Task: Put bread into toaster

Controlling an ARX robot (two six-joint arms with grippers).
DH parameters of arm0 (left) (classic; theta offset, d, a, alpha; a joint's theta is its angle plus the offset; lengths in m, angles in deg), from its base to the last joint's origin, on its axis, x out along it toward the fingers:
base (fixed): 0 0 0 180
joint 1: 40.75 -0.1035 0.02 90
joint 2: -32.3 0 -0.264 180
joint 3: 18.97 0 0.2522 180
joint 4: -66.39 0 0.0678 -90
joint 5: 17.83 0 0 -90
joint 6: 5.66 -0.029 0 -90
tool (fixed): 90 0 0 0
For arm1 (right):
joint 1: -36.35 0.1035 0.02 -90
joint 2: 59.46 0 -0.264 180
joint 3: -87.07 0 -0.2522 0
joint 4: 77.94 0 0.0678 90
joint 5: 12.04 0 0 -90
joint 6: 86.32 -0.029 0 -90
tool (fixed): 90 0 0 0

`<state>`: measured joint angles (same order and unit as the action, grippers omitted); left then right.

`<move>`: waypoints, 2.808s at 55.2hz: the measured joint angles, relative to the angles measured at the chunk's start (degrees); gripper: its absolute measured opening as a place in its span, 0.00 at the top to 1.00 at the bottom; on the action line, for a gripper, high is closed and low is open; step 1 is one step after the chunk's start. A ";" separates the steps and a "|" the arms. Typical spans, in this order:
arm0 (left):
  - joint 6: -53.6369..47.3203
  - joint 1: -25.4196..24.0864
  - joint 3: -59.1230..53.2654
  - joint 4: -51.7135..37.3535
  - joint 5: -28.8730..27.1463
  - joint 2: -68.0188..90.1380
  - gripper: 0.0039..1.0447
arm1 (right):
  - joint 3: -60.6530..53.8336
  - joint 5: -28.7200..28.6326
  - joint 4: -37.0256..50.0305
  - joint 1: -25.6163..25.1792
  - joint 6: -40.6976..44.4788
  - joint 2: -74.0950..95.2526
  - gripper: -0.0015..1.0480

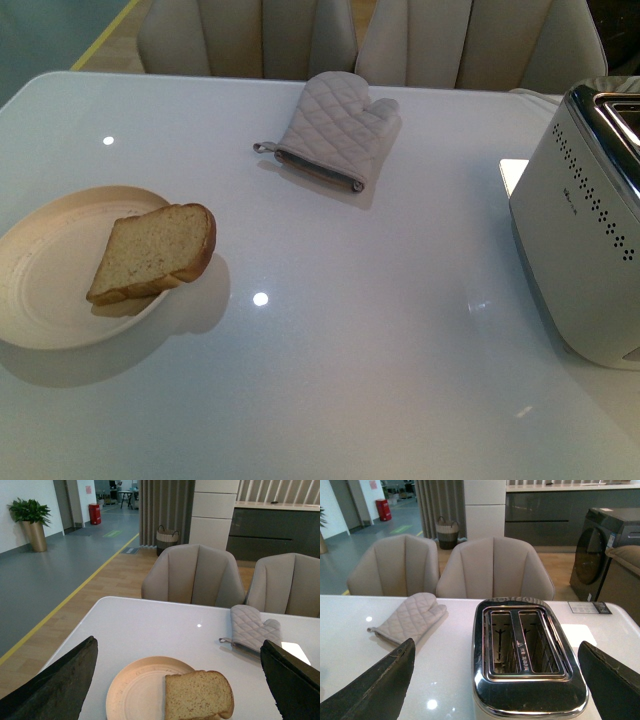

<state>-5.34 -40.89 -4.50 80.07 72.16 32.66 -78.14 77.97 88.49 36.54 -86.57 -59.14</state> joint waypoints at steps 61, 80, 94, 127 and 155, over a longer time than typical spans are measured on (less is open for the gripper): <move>18.62 -6.36 15.85 -7.52 9.62 45.31 0.07 | 0.00 0.00 0.00 0.00 -0.02 0.00 0.09; 8.98 -15.93 30.60 -36.44 6.14 100.80 0.07 | 0.00 0.00 0.00 0.00 -0.02 0.00 0.09; 4.98 -18.16 41.48 -36.35 3.58 123.32 0.07 | 0.00 -0.02 0.00 0.00 -0.02 0.00 0.09; 3.80 -14.27 51.65 -33.73 0.20 137.79 0.26 | 0.00 0.00 0.00 0.00 0.00 0.00 0.09; 8.13 -0.74 49.40 -32.89 -0.37 136.34 0.95 | 0.00 0.00 0.00 0.00 0.00 0.00 0.09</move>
<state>2.79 -41.64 44.90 47.18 71.79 169.01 -78.14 77.97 88.49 36.54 -86.57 -59.14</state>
